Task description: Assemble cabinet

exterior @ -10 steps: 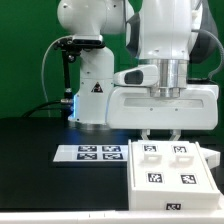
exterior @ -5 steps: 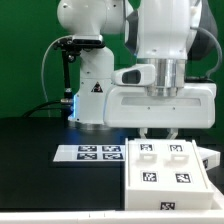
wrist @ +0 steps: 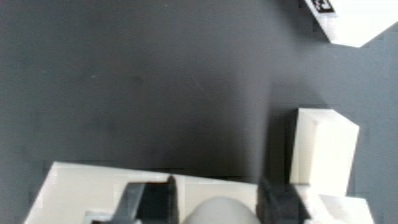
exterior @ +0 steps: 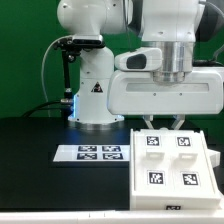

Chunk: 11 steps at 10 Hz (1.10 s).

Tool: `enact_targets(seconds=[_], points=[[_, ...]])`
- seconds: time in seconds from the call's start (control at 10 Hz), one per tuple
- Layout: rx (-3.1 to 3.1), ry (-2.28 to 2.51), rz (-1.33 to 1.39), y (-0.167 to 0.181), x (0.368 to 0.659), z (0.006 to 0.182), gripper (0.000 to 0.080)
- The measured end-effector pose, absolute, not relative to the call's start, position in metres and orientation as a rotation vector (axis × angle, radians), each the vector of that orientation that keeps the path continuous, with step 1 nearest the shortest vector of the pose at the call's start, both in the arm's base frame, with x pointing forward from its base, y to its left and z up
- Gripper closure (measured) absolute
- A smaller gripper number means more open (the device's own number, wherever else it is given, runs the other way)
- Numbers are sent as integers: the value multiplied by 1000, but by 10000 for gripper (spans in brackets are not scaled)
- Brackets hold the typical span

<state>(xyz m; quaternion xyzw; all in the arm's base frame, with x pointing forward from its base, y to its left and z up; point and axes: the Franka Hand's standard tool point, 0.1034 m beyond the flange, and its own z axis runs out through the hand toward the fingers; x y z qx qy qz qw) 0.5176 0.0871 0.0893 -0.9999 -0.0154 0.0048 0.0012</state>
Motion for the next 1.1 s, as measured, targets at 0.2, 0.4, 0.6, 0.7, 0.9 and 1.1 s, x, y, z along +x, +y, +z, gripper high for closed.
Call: enact_targets(seconds=[0.2, 0.4, 0.6, 0.7, 0.9, 1.1], points=[[-3139, -48, 17, 87, 517, 89, 591], [-3130, -44, 81, 89, 512, 97, 591], [-3133, -96, 142, 86, 515, 119, 591], [-3134, -98, 165, 85, 527, 123, 591], [-3136, -94, 152, 86, 527, 120, 591], [-3137, -105, 167, 85, 527, 121, 591]])
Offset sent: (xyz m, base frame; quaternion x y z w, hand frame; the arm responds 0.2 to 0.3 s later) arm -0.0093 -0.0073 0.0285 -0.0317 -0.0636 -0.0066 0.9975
